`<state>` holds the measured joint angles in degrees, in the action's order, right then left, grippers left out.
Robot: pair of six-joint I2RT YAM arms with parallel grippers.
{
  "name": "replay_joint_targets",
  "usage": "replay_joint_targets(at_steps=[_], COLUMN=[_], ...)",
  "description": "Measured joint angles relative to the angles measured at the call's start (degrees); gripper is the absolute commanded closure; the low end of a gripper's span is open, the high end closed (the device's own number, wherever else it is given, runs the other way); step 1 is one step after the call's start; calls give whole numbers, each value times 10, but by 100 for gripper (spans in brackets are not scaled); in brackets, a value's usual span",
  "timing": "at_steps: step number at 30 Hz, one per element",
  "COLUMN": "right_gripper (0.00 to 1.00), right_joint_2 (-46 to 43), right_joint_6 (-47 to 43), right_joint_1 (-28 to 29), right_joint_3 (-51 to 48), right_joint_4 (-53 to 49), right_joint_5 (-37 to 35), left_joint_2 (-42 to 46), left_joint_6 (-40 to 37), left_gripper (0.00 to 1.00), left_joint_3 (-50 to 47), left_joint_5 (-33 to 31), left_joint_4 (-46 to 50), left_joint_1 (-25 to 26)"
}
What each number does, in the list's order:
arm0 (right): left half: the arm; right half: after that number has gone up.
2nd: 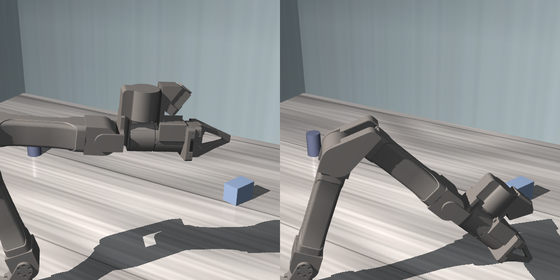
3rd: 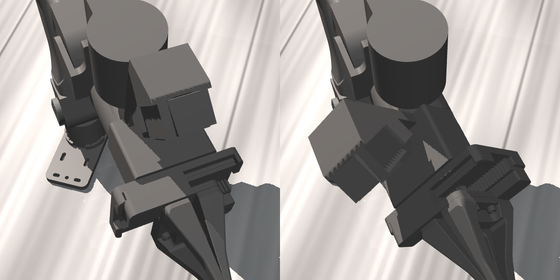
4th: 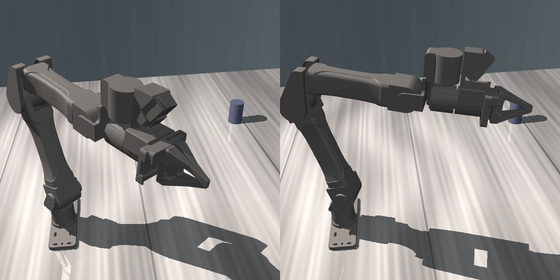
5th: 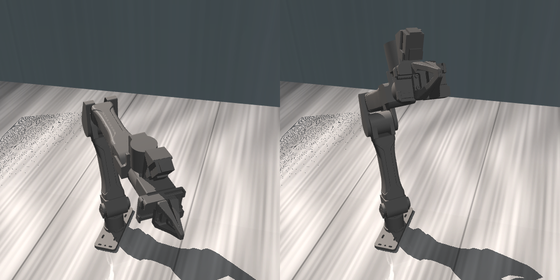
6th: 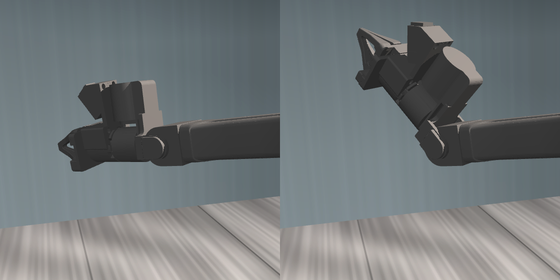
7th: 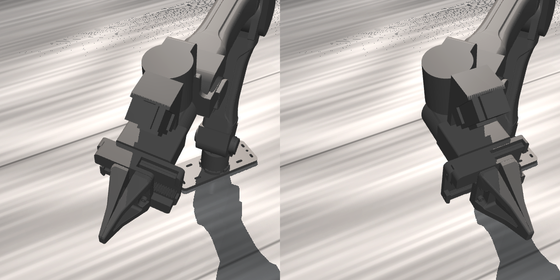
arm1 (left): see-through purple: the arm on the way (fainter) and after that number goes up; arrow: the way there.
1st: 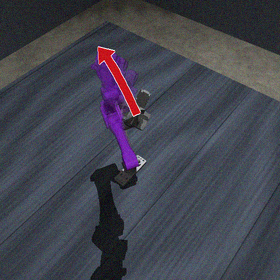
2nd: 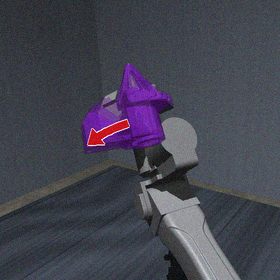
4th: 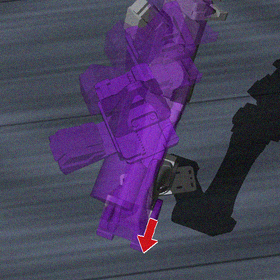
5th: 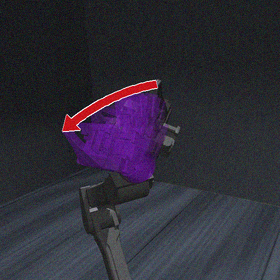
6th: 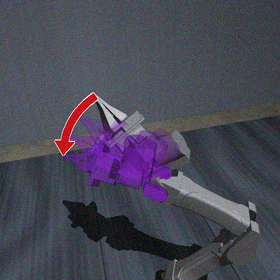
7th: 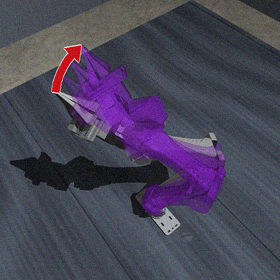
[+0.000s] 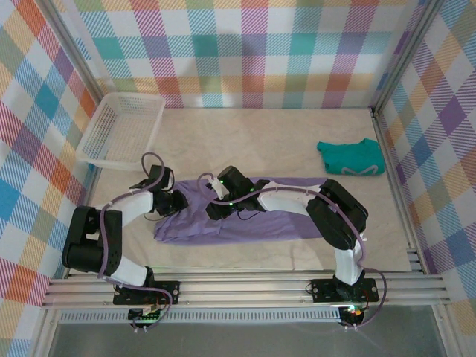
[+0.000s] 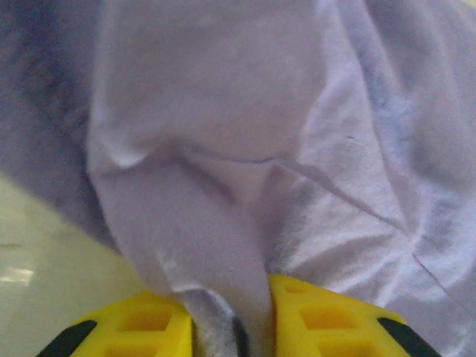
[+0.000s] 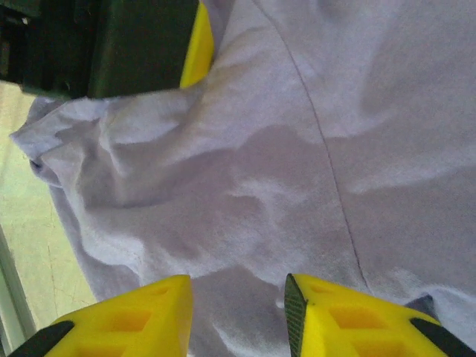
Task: Fold the inside-out t-shirt
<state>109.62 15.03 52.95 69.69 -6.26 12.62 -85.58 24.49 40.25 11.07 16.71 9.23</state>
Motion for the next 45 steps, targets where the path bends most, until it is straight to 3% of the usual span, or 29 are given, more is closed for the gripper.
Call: replay_joint_targets(at_steps=[3,10,19,26,36,45], right_gripper=[60,60,57,56,55,56], right_joint_2=[0,-28,-147,-177,-178,-117], right_joint_6=[0,0,3,15,26,43], right_joint_1=[0,-10,-116,-179,-202,-182], right_joint_3=[0,-14,-93,-117,-118,-90], right_joint_4=[-5,-23,-29,-43,-83,-68], right_joint_5=[-3,-15,-3,14,11,55], left_joint_2=[-2,-1,49,62,12,-29], left_joint_6=[1,12,7,-54,-180,-197], left_gripper=[100,100,100,100,100,100], left_joint_3=[-4,2,99,241,431,442], left_joint_5=[35,21,-103,-225,-500,-516], left_joint_4=[-6,9,165,317,454,479], left_joint_1=[8,8,-24,-48,-84,-51])
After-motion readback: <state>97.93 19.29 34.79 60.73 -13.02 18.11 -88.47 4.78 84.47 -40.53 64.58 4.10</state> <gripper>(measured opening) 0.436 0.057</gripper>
